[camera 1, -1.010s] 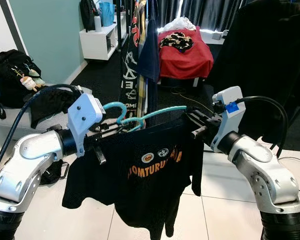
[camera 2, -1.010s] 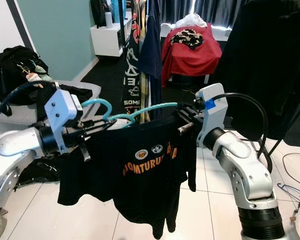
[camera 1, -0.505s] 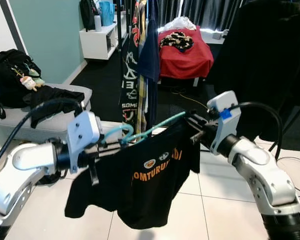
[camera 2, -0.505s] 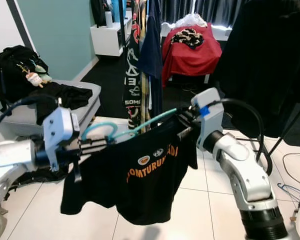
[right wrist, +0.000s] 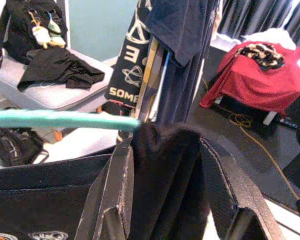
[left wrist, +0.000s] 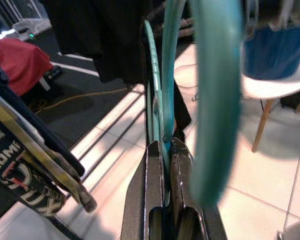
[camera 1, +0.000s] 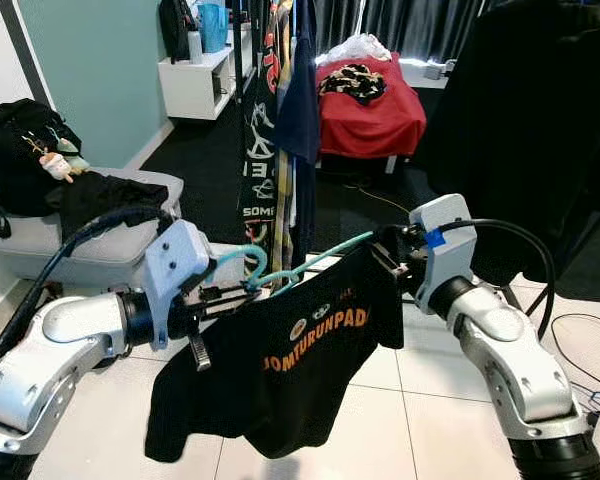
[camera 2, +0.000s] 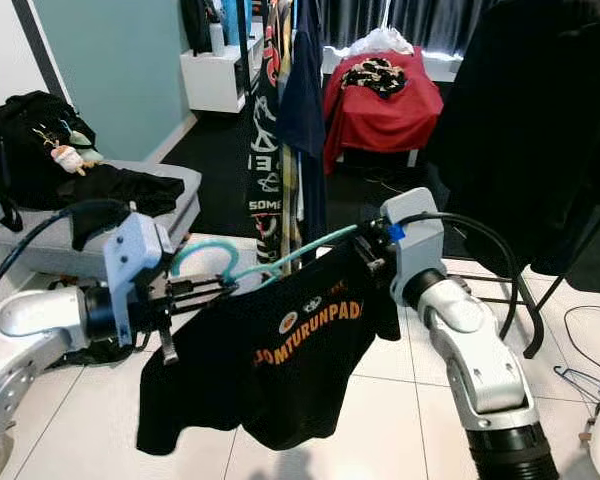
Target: Hang hanger
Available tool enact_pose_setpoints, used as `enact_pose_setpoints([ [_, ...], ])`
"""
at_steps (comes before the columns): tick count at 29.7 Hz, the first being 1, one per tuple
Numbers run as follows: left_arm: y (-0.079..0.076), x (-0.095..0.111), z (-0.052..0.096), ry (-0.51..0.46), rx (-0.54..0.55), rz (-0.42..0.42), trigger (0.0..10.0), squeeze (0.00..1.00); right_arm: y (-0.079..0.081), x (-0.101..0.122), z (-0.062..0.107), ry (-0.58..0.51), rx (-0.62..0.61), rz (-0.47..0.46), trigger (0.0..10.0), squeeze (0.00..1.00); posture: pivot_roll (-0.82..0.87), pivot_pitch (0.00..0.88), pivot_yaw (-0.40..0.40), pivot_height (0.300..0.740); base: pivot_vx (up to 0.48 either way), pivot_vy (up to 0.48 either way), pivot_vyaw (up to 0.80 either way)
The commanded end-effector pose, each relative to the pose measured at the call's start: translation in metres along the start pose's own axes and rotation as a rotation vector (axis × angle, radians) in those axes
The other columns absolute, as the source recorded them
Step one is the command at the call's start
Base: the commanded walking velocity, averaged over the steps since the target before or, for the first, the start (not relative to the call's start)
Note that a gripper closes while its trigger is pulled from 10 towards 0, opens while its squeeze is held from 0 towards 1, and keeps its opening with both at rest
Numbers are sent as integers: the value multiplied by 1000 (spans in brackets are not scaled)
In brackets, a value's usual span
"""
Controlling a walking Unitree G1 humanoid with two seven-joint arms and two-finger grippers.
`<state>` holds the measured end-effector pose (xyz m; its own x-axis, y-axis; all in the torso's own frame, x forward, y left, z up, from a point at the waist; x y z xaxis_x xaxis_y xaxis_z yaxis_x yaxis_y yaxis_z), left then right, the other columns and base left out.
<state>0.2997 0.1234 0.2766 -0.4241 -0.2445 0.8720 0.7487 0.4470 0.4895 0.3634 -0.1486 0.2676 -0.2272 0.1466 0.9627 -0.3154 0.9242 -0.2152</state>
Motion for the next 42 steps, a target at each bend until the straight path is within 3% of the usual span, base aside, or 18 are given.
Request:
enact_pose_setpoints([
  [1,4,8,1,-40,12,11,10000,0,4,-6,3,18,16,-52,10000,0,-51,177,-13,740,0,0,0],
  [4,6,13,0,-55,18,6,10000,0,10,-12,4,32,38,-102,10000,0,-50,179,-13,740,0,0,0],
  [6,10,19,-1,-73,25,-6,10000,0,31,-23,8,62,91,-256,10000,0,-53,180,-10,740,0,0,0],
  [7,10,19,-1,-73,25,-6,10000,0,31,-23,8,62,91,-256,10000,0,-53,180,-10,740,0,0,0],
  [10,10,22,-4,-83,25,-7,10000,0,56,-28,9,72,134,-393,10000,0,-51,181,-7,740,0,0,0],
  [16,8,24,-6,-88,22,-2,10000,0,67,-30,2,73,134,-430,10000,0,-48,181,-6,740,0,0,0],
  [20,8,24,-6,-88,22,1,10000,0,66,-28,-2,68,121,-431,10000,0,-46,181,-7,740,0,0,0],
  [25,9,23,-4,-78,30,6,10000,0,47,-20,-9,52,17,-356,10000,0,-45,182,-12,740,0,0,0],
  [26,9,22,-4,-75,31,8,10000,0,40,-20,-8,55,-20,-332,8980,0,-52,185,-12,740,0,0,0],
  [27,9,22,-4,-75,31,8,10000,0,40,-20,-8,55,-20,-332,8980,0,-52,185,-12,740,0,0,0],
  [28,9,22,-4,-74,32,10,10000,0,36,-20,-7,59,-44,-320,6863,0,-52,185,-12,740,0,0,0],
  [29,9,21,-4,-73,32,11,10000,0,31,-21,-5,63,-70,-312,3569,0,-54,185,-11,740,0,0,0],
  [30,9,21,-4,-73,32,11,10000,0,31,-21,-5,63,-70,-312,3569,0,-54,185,-11,740,0,0,0],
  [31,9,21,-4,-71,31,13,10000,0,27,-22,-3,67,-93,-305,0,0,-58,186,-8,740,0,0,0],
  [42,10,18,-4,-62,34,17,10000,0,15,-22,2,56,-152,-275,0,0,-61,186,-7,740,0,0,0],
])
Point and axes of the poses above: a point about 5 cm out from each wrist's last joint towards the gripper, its own z axis pointing back from the gripper into the wrist, its own x axis along the axis of the wrist's last joint, y = z × x, the point moved 4 cm from there along -z, pointing out of the wrist towards the gripper, and after that the axes turned 3 degrees about -z, right-handed, at the moved point
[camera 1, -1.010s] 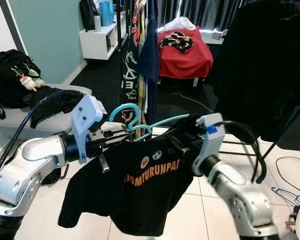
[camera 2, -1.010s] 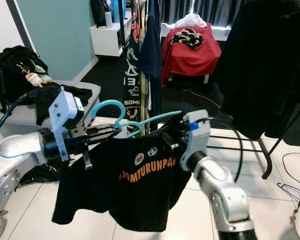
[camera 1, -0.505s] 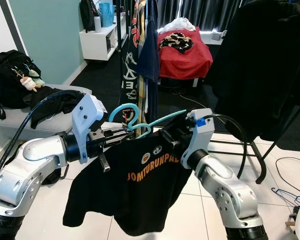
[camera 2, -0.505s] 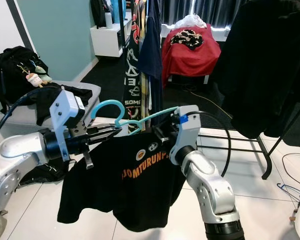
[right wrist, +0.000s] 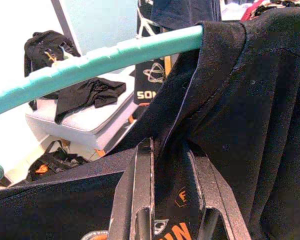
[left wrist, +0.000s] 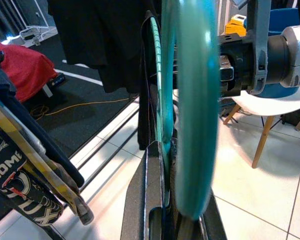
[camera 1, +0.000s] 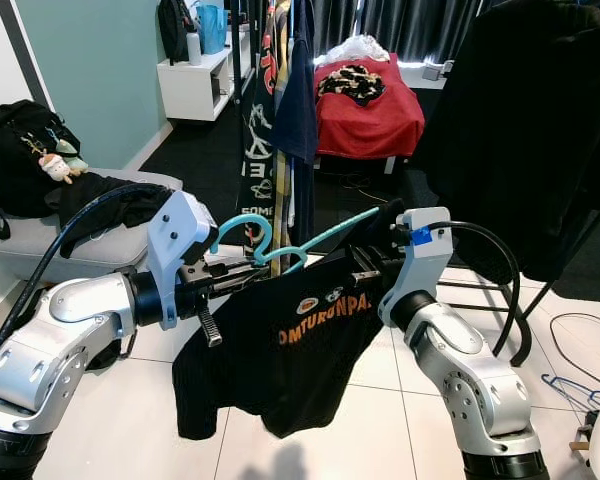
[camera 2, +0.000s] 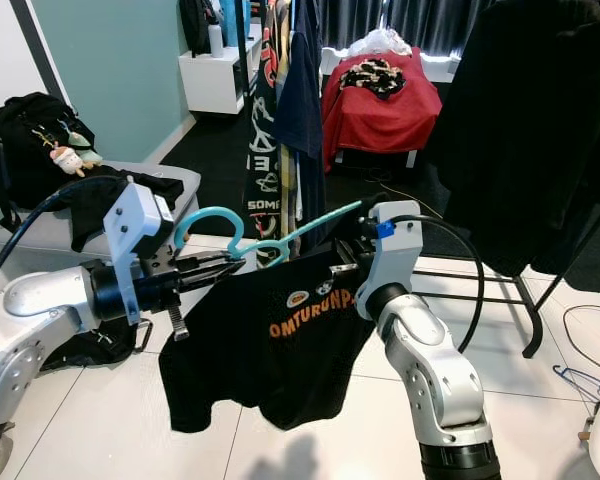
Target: Hang hanger
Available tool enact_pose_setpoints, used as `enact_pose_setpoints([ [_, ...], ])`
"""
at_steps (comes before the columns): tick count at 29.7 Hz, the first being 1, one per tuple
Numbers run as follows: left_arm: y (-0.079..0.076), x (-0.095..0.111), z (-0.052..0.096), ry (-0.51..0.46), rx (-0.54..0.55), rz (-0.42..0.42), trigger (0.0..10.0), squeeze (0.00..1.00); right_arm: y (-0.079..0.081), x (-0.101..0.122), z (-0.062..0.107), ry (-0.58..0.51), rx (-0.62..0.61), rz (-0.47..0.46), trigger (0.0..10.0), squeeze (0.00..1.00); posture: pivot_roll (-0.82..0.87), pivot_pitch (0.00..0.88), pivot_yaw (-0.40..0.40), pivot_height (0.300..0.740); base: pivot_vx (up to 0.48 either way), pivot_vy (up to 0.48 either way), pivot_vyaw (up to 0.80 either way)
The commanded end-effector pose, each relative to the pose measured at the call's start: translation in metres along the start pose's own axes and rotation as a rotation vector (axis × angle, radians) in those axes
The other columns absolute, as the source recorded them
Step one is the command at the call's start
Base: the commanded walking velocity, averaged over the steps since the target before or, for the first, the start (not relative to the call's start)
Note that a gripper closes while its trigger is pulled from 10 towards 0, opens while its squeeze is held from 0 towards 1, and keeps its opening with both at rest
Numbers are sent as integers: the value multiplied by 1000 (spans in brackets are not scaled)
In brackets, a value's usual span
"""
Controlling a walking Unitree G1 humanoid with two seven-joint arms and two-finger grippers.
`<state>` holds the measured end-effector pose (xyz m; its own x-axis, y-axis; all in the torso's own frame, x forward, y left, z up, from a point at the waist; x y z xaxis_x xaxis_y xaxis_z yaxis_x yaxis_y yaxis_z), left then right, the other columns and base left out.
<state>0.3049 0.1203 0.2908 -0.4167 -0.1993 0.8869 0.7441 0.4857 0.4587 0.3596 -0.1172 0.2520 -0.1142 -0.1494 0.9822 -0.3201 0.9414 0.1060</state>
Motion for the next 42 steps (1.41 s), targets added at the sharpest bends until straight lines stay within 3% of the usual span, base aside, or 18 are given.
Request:
enact_pose_setpoints([
  [1,1,6,1,-26,-1,-16,10000,0,-24,-3,6,19,-115,59,0,0,-61,186,-8,740,0,0,0],
  [4,0,6,2,-22,0,-14,10000,0,-31,4,6,-2,-135,120,0,0,-59,186,-7,740,0,0,0],
  [5,-2,3,2,-13,-9,-18,10000,0,-33,14,6,-33,-127,218,0,0,-58,185,-7,740,0,0,0],
  [6,-2,3,2,-13,-9,-18,10000,0,-33,14,6,-33,-127,218,0,0,-58,185,-7,740,0,0,0],
  [9,-8,-4,2,18,-37,-43,10000,0,-32,34,6,-93,-105,372,0,0,-58,184,-7,740,0,0,0],
  [12,-8,-4,2,18,-37,-43,10000,0,-32,34,6,-93,-105,372,0,0,-58,184,-7,740,0,0,0],
  [14,-21,-22,2,80,-84,-74,10000,0,-28,63,9,-182,-91,485,0,0,-69,185,-5,740,0,0,0],
  [17,-26,-30,3,115,-109,-102,10000,0,-25,72,11,-206,-74,517,0,0,-71,185,-4,740,0,0,0],
  [18,-28,-36,4,136,-123,-118,10000,0,-22,76,13,-218,-50,523,10000,0,-71,186,-2,740,0,0,0],
  [23,-21,-39,7,165,-102,-163,10000,0,-15,71,16,-185,17,488,10000,0,-65,186,-3,740,0,0,0],
  [25,-6,-35,8,155,-30,-161,10000,0,-2,48,20,-75,139,376,10000,0,-61,183,-8,740,0,0,0],
  [26,-6,-35,8,155,-30,-161,10000,0,-2,48,20,-75,139,376,10000,0,-61,183,-8,740,0,0,0],
  [28,6,-28,8,125,44,-141,10000,0,11,21,28,38,243,316,10000,0,-60,183,-10,740,0,0,0],
  [32,11,-24,7,105,80,-127,10000,0,5,9,26,76,199,310,10000,0,-63,181,-10,740,0,0,0],
  [33,14,-21,6,88,101,-114,10000,0,-4,1,24,85,125,339,10000,67,-65,180,-11,740,0,0,0],
  [34,16,-18,5,67,117,-106,10000,0,-12,-9,23,100,65,327,10000,1000,-64,178,-10,740,0,0,0],
  [39,23,-10,4,28,146,-96,10000,0,-15,-20,24,118,33,278,10000,1000,-59,174,-9,740,0,0,0],
  [42,36,-7,5,16,186,-122,10000,0,-3,-32,39,190,172,250,10000,1000,-60,171,-10,740,0,0,0],
])
Point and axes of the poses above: a point about 5 cm out from each wrist's last joint towards the gripper, its own z axis pointing back from the gripper into the wrist, its own x axis along the axis of the wrist's last joint, y = z × x, the point moved 4 cm from there along -z, pointing out of the wrist towards the gripper, and after that the axes turned 3 degrees about -z, right-handed, at the moved point
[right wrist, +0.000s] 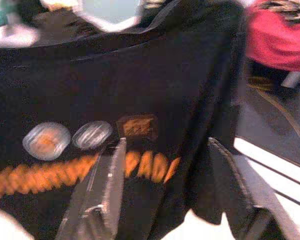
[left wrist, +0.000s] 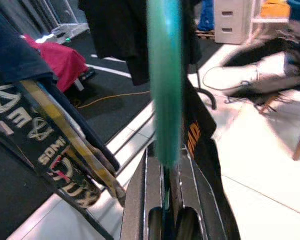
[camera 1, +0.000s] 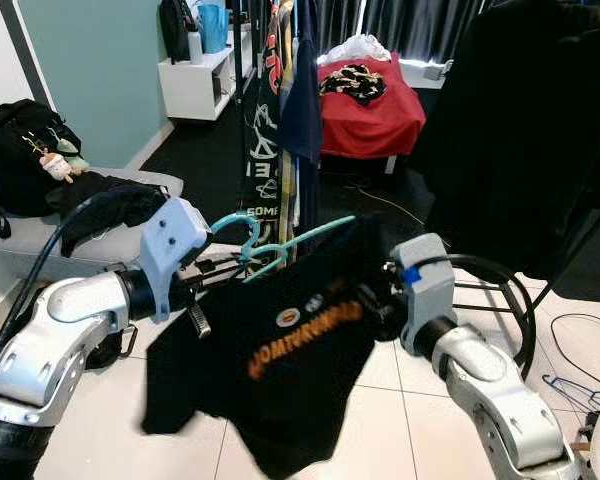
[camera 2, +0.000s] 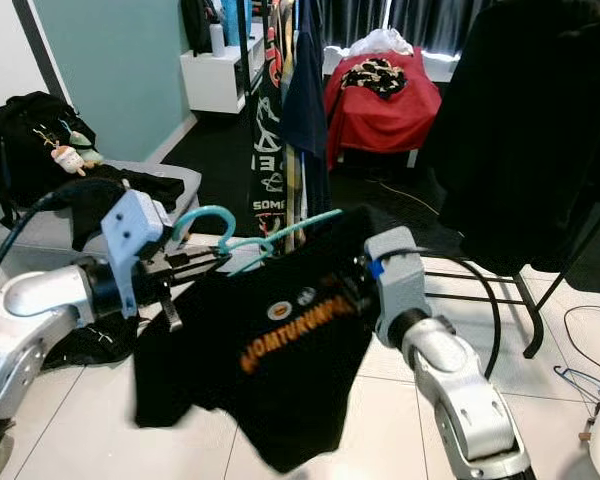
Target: Hang hanger
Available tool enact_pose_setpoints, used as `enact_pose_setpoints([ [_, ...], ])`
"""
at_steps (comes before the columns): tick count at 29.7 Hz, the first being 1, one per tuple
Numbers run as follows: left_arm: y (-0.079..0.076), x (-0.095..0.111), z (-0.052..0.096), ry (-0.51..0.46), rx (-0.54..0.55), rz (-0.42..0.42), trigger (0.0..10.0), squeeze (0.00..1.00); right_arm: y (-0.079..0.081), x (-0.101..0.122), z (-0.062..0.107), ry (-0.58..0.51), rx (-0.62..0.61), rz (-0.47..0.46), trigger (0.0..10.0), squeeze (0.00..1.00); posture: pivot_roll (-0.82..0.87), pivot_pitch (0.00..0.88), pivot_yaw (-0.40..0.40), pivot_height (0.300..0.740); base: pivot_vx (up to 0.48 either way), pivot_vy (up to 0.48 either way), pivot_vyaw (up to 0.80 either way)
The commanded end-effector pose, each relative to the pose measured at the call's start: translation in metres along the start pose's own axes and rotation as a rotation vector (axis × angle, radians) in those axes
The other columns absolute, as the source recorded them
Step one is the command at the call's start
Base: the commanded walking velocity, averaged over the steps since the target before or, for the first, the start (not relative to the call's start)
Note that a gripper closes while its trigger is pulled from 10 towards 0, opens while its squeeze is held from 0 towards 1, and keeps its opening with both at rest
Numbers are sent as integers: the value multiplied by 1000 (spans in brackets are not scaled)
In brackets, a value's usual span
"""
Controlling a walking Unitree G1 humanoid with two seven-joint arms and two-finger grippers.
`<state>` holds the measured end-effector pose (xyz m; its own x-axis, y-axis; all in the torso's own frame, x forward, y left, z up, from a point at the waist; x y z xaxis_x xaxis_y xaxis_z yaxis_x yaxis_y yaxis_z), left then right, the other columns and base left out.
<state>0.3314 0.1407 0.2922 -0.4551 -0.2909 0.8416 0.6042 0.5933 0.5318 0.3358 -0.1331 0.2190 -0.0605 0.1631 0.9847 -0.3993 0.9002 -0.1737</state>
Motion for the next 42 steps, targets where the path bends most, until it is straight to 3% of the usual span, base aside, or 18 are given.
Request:
enact_pose_setpoints([
  [1,9,7,1,-33,24,-28,10000,0,12,-4,11,27,105,2,10000,1000,-62,172,-8,740,0,0,0],
  [5,9,8,2,-33,3,-35,10000,0,7,0,20,27,113,72,10000,1000,-66,171,-6,740,0,0,0],
  [6,8,9,3,-31,-15,-35,10000,0,-1,3,23,26,78,124,10000,1000,-69,172,-4,740,0,0,0],
  [7,3,8,4,-25,-45,-33,10000,0,-13,7,26,23,42,204,10000,0,-71,172,-3,740,0,0,0],
  [8,3,8,4,-25,-45,-33,10000,0,-13,7,26,23,42,204,10000,0,-71,172,-3,740,0,0,0],
  [10,-9,7,8,-15,-119,-28,10000,0,-38,14,32,24,-27,402,10000,0,-74,171,0,740,0,0,0],
  [12,-15,8,10,-16,-157,-22,10000,0,-47,18,33,13,-51,457,10000,0,-73,170,-1,740,0,0,0],
  [15,-20,10,12,-20,-195,-17,10000,0,-52,20,32,-15,-59,453,10000,0,-70,169,-3,740,0,0,0],
  [19,-24,30,17,-66,-280,-8,10000,0,-43,20,22,-123,-23,324,10000,0,-56,169,-6,740,0,0,0],
  [23,-23,33,17,-73,-284,-13,10000,0,-42,19,21,-126,-23,320,10000,0,-49,170,-6,740,0,0,0],
  [27,-12,50,17,-116,-272,-21,10000,0,-30,8,9,-142,3,282,10000,0,-42,172,-3,740,0,0,0],
  [37,-9,49,15,-105,-263,-30,10000,0,-37,8,6,-155,-59,289,10000,0,-44,175,-2,740,0,0,0],
  [38,-9,48,14,-101,-262,-29,10000,0,-40,9,8,-160,-72,292,7137,0,-49,178,0,740,0,0,0],
  [39,-9,48,14,-101,-262,-29,10000,0,-40,9,8,-160,-72,292,7137,0,-49,178,0,740,0,0,0],
  [40,-9,47,14,-96,-261,-29,10000,0,-43,11,9,-165,-84,295,4353,0,-50,177,0,740,0,0,0],
  [42,-9,47,14,-96,-261,-29,10000,0,-43,11,9,-165,-84,295,4353,0,-50,177,0,740,0,0,0],
])
Point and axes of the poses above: a point about 5 cm out from each wrist's last joint towards the gripper, its own z axis pointing back from the gripper into the wrist, its own x axis along the axis of the wrist's last joint, y = z × x, the point moved 4 cm from there along -z, pointing out of the wrist towards the gripper, and after that the axes turned 3 degrees about -z, right-handed, at the moved point
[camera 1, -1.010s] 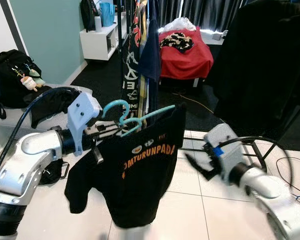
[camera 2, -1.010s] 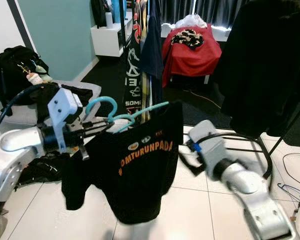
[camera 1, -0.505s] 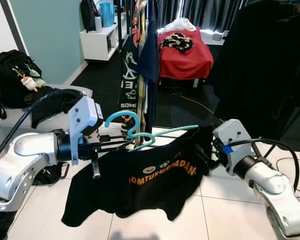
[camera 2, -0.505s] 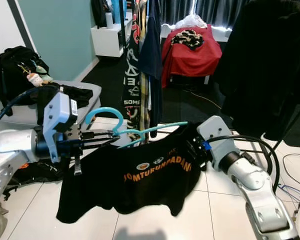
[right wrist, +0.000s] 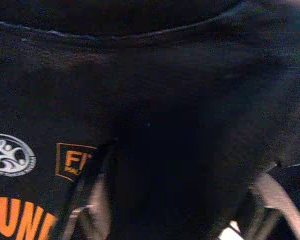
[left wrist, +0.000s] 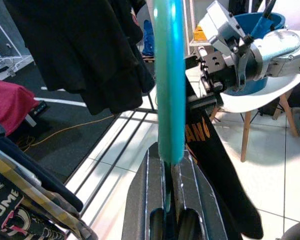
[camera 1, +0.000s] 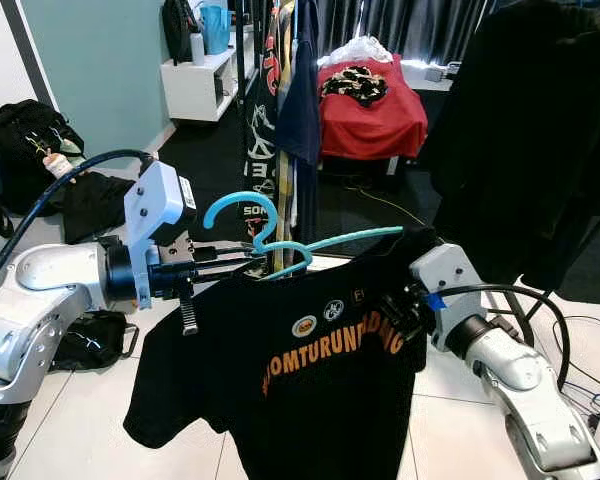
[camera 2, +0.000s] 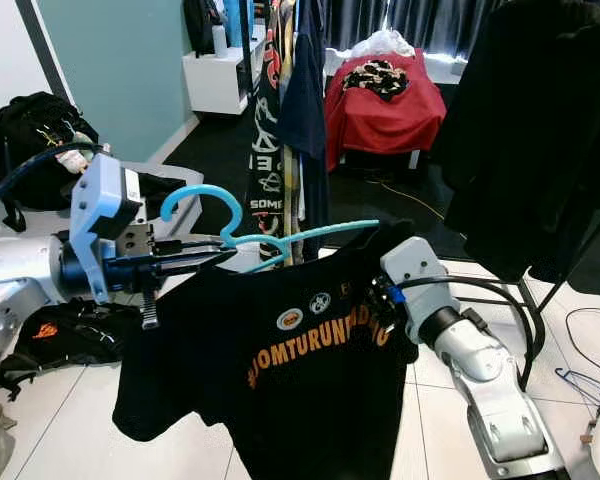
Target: Hang hanger
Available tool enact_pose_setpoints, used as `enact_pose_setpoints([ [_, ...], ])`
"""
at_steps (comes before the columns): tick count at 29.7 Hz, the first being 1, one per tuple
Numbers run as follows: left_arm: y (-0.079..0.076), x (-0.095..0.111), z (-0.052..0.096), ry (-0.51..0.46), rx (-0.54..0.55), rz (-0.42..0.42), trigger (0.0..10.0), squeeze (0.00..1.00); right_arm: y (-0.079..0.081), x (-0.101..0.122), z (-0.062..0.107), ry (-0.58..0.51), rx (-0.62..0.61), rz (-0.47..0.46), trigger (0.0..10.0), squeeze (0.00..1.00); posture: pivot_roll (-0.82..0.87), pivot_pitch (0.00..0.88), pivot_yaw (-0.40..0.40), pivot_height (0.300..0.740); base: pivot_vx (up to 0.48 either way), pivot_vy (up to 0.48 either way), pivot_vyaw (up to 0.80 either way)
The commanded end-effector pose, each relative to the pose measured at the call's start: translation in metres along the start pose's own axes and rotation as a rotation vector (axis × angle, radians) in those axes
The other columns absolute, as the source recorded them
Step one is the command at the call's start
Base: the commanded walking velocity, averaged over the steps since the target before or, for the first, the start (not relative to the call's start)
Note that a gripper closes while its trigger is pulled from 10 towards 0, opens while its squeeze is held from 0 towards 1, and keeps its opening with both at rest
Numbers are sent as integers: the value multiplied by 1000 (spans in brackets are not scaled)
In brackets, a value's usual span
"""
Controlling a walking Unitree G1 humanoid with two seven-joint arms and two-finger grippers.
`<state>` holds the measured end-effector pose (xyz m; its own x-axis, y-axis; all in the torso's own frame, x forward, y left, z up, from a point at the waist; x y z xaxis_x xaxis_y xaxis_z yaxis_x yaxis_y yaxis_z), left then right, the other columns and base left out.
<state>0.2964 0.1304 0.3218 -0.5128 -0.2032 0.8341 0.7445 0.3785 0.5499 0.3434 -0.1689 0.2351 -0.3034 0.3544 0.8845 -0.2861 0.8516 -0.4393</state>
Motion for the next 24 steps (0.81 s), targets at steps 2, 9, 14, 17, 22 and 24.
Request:
enact_pose_setpoints([
  [2,2,0,1,21,-3,-23,10000,0,-9,3,2,-18,-30,14,0,0,-50,177,0,740,0,0,0],
  [9,-9,-36,-6,111,-4,-12,10000,0,-23,31,1,-123,-60,47,0,0,-60,180,2,740,0,0,0],
  [14,-18,-53,-9,148,-27,4,10000,0,-27,44,2,-164,-75,49,0,0,-62,183,4,740,0,0,0],
  [17,-21,-60,-5,170,-39,21,10000,0,-40,48,5,-172,-111,43,0,0,-70,188,8,740,0,0,0],
  [22,-14,-59,-1,170,-14,14,10000,0,-47,38,10,-140,-132,28,0,0,-63,193,5,740,0,0,0],
  [24,-11,-58,0,169,-2,8,10000,0,-46,35,11,-132,-131,19,0,0,-61,193,5,740,0,0,0],
])
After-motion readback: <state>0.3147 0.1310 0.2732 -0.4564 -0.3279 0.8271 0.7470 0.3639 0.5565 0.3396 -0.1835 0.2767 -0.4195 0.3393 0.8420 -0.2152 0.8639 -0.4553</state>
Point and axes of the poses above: a point about 5 cm out from each wrist's last joint towards the gripper, its own z axis pointing back from the gripper into the wrist, its own x axis along the axis of the wrist's last joint, y = z × x, the point moved 4 cm from there along -z, pointing out of the wrist towards the gripper, and after that the axes turned 3 degrees about -z, right-handed, at the moved point
